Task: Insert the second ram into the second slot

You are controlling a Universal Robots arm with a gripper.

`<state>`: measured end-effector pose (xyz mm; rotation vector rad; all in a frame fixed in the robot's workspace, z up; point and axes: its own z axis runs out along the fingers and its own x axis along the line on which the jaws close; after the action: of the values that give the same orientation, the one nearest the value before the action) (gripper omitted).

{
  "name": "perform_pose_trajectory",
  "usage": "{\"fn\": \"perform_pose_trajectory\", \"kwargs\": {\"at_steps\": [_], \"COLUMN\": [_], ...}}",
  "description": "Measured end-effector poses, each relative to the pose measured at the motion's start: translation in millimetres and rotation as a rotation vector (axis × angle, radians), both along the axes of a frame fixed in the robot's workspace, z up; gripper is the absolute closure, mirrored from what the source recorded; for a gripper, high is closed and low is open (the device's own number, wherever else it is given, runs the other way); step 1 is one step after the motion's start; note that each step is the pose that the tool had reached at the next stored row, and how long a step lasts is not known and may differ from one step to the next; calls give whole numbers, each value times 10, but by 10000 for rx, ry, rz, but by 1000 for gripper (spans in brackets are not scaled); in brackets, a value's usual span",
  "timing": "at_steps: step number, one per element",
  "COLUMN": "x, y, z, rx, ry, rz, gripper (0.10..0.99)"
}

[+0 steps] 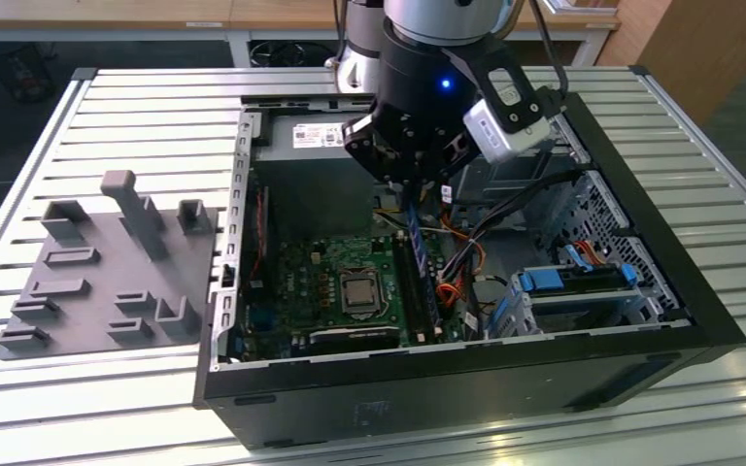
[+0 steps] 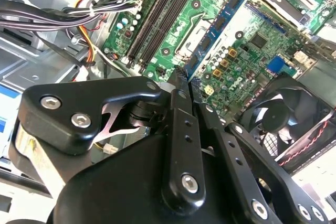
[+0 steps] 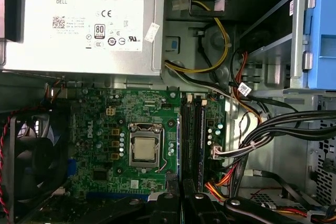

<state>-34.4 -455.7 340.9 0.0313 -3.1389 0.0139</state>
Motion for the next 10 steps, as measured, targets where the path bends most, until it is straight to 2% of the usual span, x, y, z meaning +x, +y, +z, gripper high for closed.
{"fn": "perform_pose_trajectory", "kwargs": {"at_steps": [10], "x": [0], "y": [0], "z": [-36], "rx": [0], "ry": [0], "rz": [0], "gripper": [949]}}
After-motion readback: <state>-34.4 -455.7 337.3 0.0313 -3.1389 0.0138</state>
